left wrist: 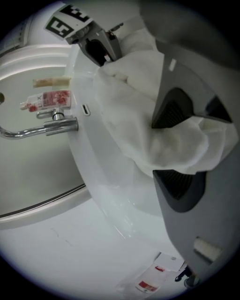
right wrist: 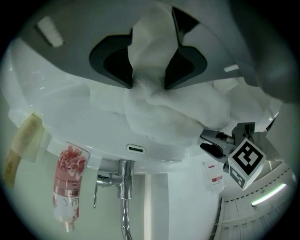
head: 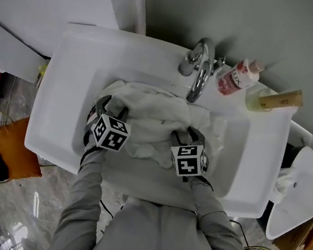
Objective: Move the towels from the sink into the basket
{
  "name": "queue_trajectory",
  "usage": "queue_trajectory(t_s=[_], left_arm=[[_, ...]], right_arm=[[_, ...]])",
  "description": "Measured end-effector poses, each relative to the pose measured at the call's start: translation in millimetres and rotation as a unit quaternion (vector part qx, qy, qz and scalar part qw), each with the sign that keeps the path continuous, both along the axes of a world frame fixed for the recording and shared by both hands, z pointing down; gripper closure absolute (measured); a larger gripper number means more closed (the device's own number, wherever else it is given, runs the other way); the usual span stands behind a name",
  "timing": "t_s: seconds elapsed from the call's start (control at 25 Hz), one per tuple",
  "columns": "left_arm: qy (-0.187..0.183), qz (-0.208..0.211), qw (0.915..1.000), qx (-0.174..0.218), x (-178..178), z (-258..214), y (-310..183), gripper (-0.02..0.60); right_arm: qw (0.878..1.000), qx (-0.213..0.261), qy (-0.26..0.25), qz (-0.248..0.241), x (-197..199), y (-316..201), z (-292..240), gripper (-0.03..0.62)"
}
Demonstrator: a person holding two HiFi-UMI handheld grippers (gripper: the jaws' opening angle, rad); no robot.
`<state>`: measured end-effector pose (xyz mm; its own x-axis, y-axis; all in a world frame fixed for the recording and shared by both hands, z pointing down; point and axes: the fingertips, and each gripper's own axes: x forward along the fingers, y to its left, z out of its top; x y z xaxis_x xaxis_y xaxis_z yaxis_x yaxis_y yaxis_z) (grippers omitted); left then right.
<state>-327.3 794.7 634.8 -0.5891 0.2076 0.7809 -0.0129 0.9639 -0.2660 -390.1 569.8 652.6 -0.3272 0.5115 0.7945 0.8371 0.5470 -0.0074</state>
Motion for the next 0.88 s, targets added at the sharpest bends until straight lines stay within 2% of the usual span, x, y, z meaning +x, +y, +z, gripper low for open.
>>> queue_trajectory(t_s=[0.4, 0.52, 0.68, 0.88], left_arm=[[0.034, -0.003, 0.9991, 0.026, -12, 31, 2, 0.284], [0.04, 0.0, 0.9986, 0.034, -14, 34, -1, 0.341], [0.046, 0.009, 0.9987, 0.02, -12, 36, -7, 0.413], [0.052, 0.011, 0.9985, 0.013, -10, 34, -10, 0.444]], right_arm=[[1.0, 0.001, 0.023, -0.006, -4, 13, 19, 0.396], [1.0, 0.0, 0.022, -0.007, -6, 16, 21, 0.399], [0.999, -0.009, 0.03, -0.017, -2, 20, 21, 0.432], [0.999, -0.017, 0.021, -0.025, 0, 19, 15, 0.494]])
